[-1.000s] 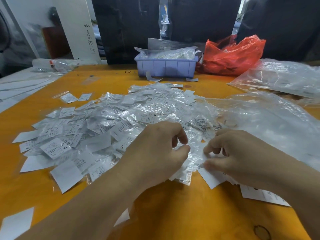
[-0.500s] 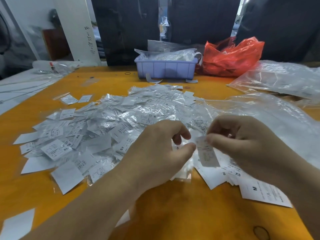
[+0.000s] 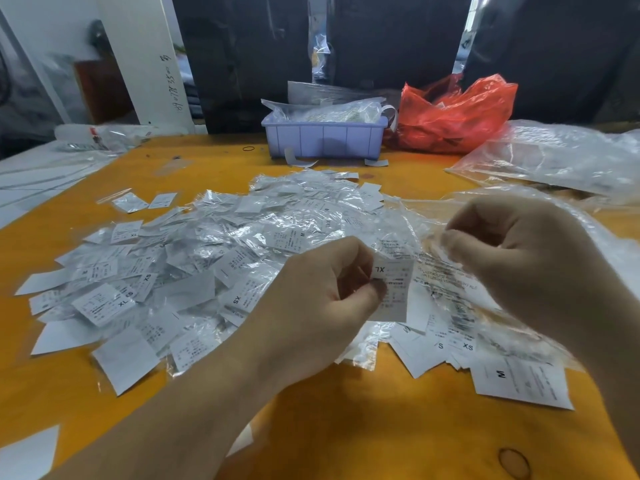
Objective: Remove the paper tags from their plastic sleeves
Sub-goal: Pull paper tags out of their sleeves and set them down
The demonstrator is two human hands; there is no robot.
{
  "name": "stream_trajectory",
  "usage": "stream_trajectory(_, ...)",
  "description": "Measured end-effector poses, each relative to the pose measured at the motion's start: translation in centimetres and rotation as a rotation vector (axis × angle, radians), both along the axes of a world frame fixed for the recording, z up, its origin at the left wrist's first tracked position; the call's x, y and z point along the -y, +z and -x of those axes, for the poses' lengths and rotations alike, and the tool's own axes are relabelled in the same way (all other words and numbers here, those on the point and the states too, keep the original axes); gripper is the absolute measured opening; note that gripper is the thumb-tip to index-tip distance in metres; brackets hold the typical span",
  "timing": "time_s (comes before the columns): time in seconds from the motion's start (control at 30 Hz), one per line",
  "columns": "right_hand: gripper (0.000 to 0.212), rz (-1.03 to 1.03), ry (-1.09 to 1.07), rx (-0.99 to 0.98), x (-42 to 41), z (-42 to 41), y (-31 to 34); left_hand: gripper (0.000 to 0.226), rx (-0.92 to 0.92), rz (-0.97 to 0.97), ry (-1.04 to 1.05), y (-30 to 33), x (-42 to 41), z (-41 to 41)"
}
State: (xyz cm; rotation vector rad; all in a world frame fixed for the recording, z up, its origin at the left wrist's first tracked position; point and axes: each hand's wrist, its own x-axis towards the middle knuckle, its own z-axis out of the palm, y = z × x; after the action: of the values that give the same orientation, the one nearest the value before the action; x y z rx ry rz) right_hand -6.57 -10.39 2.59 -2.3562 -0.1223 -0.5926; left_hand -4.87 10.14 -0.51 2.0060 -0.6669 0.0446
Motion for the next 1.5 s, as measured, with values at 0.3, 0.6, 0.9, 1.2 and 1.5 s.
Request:
stream_trajectory(0.3, 0.033, 0.493, -0.178, -0.532, 0.4, -1.0, -1.6, 0.012, 0.029, -0.080, -0.032, -0.2, 0.4, 0.3)
stream_trajectory(0.6, 0.023, 0.584, -0.228, -0.480, 0.4, -0.8, -1.8, 0.011, 0.030, -0.098, -0.037, -0.3, 0.4, 0.3)
stream_trajectory(0.9, 0.025, 0.562, -0.253, -0.372, 0.3, -1.0, -2.1, 0.014, 0.035, -0.113, -0.036, -0.3, 0.3, 0.4)
stream_trajectory(1.2, 0.019, 0.115, -0.077, -0.059, 0.3, -1.2, -1.5, 0.013, 0.029, -0.092, 0.007, -0.2, 0.2, 0.2)
stream_trajectory(1.5, 0.009, -0.808, 0.327, -0.258, -0.9, -0.6, -0.4, 0.014, 0.028, -0.083, 0.110, -0.4, 0.0, 0.0)
